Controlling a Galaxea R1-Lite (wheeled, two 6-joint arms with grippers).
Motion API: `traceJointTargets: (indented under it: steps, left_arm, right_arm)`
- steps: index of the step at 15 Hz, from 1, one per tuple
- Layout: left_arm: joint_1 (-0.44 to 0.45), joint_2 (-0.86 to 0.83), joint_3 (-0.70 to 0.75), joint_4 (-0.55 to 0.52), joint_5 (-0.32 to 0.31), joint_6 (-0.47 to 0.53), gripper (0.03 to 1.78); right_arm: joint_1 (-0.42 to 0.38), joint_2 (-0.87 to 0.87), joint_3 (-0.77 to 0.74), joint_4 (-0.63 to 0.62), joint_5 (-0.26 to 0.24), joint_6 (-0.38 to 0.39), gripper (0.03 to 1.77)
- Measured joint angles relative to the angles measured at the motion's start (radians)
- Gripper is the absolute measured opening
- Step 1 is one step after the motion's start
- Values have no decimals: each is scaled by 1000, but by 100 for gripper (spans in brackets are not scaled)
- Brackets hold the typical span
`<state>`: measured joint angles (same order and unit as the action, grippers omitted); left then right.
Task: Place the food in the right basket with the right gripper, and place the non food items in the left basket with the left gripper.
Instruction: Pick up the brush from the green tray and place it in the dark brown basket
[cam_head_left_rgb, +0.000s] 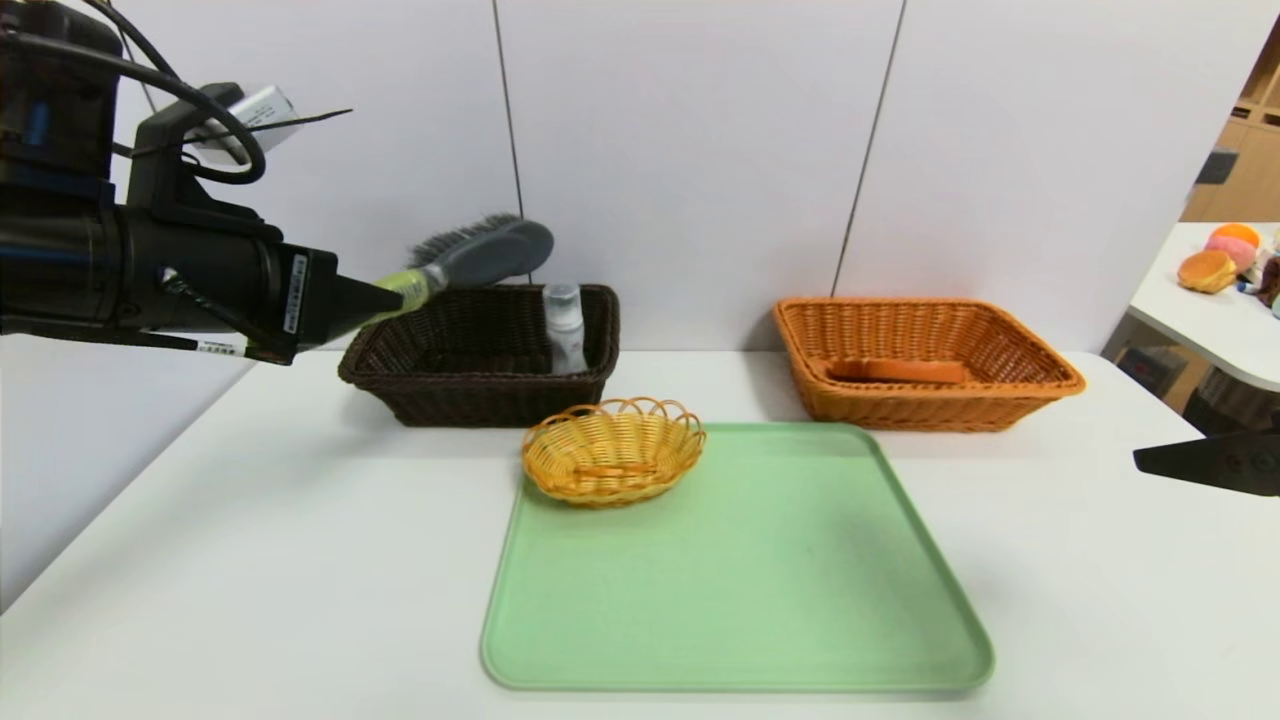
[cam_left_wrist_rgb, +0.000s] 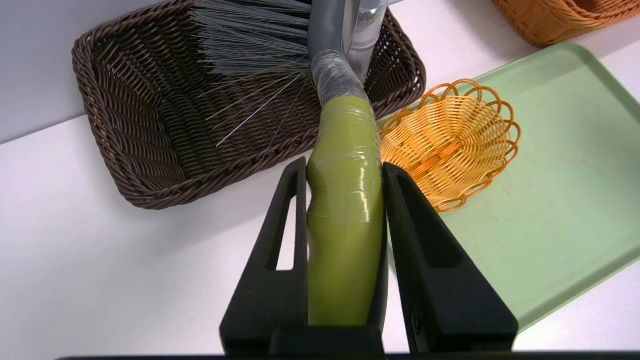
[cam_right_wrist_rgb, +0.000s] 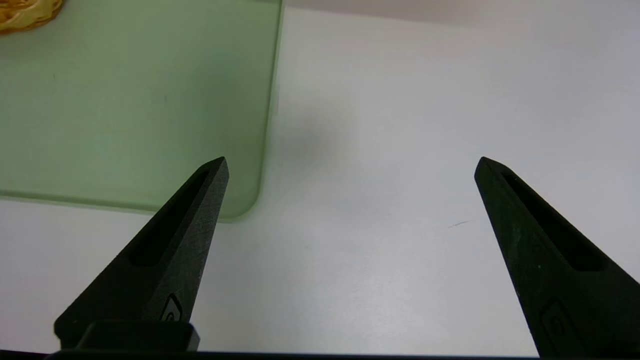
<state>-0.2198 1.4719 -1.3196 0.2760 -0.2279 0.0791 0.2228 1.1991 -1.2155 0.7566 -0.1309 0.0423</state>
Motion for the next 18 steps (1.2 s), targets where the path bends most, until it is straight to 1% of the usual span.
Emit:
traceJointTargets:
  steps: [8, 11, 14, 18]
  left_arm:
    - [71, 77, 3, 3, 5, 9, 51]
    - [74, 95, -7, 30, 5, 11, 51]
    - [74, 121, -22, 46, 5, 12, 51]
    - [74, 174, -84, 95, 6, 12, 51]
  right_arm:
    - [-8, 3, 7, -1, 1, 0, 170]
    - [-10, 6, 11, -2, 1, 2, 170]
    - [-10, 6, 14, -2, 1, 34, 170]
    - [-10, 7, 14, -1, 1, 34, 170]
